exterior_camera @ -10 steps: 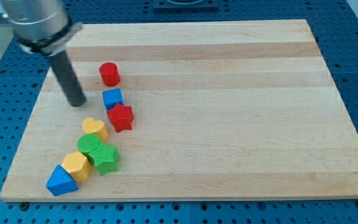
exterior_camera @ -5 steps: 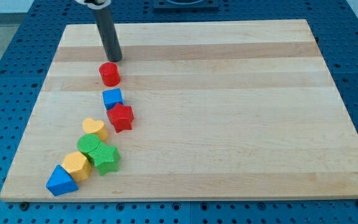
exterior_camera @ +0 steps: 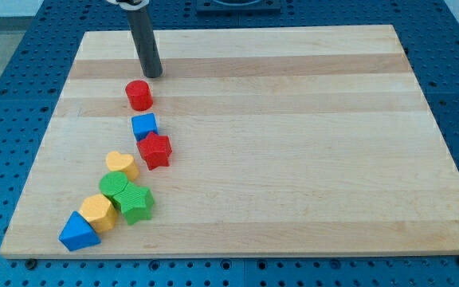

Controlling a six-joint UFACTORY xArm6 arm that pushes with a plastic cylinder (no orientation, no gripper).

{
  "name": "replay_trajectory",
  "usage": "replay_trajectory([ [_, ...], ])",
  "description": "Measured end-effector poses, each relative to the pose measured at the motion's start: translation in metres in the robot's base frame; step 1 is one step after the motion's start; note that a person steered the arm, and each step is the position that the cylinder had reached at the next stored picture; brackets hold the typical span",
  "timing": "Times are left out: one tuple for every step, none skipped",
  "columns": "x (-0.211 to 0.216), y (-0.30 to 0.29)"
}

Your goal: Push the red circle into the blue cube

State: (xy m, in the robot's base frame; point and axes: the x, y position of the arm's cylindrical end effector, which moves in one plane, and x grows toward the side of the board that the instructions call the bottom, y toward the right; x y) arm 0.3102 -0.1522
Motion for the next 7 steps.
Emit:
replay_trajectory([
  [0.028, -0.003],
  [0.032, -0.020],
  [0.036, -0.023],
  [0.054, -0.022],
  [0.056, -0.010],
  [0.054, -0.004],
  [0.051, 0.038],
])
